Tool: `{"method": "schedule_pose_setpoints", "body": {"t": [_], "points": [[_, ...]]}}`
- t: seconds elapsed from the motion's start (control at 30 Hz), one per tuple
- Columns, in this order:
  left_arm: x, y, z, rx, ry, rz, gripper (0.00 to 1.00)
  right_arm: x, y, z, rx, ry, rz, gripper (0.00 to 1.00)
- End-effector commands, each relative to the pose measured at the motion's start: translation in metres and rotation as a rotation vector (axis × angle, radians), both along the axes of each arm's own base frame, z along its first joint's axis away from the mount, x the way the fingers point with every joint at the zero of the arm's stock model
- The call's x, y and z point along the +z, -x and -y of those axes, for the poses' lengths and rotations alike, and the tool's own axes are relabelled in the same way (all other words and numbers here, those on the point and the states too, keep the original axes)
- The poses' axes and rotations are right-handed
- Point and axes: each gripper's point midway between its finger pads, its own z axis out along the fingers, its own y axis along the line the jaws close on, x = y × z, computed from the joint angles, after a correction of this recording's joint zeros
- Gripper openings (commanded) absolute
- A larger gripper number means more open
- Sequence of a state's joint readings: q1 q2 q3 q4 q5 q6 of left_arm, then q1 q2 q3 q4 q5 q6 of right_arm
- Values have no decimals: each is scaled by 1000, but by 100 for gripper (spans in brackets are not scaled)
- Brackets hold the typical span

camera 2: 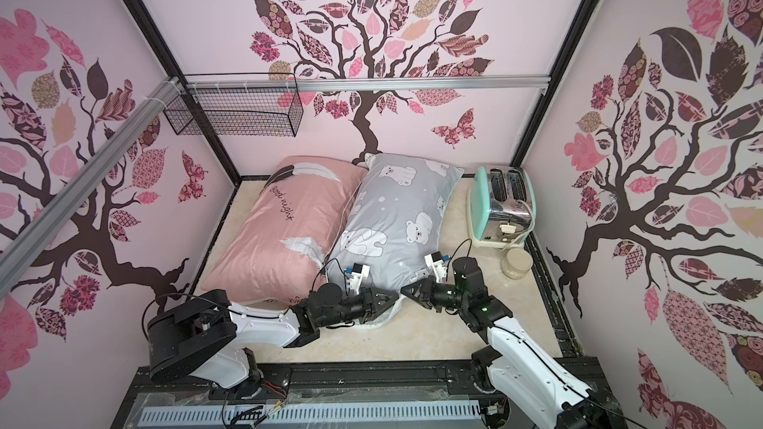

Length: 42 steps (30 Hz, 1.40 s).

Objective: Zip up pillowcases
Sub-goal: Zip the zipper on the pillowcase.

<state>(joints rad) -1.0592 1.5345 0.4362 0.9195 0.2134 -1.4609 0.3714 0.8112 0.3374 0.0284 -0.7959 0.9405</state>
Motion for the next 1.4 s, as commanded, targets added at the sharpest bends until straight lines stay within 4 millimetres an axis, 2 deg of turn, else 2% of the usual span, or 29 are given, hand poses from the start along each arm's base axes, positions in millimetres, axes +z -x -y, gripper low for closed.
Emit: {"method": "schedule_pose_setpoints", "body": {"t": [0.0, 0.23, 0.7, 0.83, 0.97, 1.17, 1.37], "points": [[-1, 0, 2, -1, -5, 11, 29, 16, -5, -1, 2, -6, 53, 0], [-4, -1, 2, 3, -17, 7, 25, 17, -4, -1, 10, -8, 60, 0], [-8, -2, 3, 7, -32, 3, 6, 20, -4, -1, 14, -8, 74, 0], [-11, -3, 2, 10, -45, 0, 0, 24, -3, 0, 16, -5, 90, 0], [-19, -3, -1, 16, -91, -1, 0, 35, -3, 2, 6, -2, 123, 0], [-40, -8, -23, 69, -245, 24, 0, 48, -7, 16, -51, 98, 196, 0], [-59, -10, -67, 128, -453, 57, 0, 68, -20, 42, -148, 199, 262, 0]]}}
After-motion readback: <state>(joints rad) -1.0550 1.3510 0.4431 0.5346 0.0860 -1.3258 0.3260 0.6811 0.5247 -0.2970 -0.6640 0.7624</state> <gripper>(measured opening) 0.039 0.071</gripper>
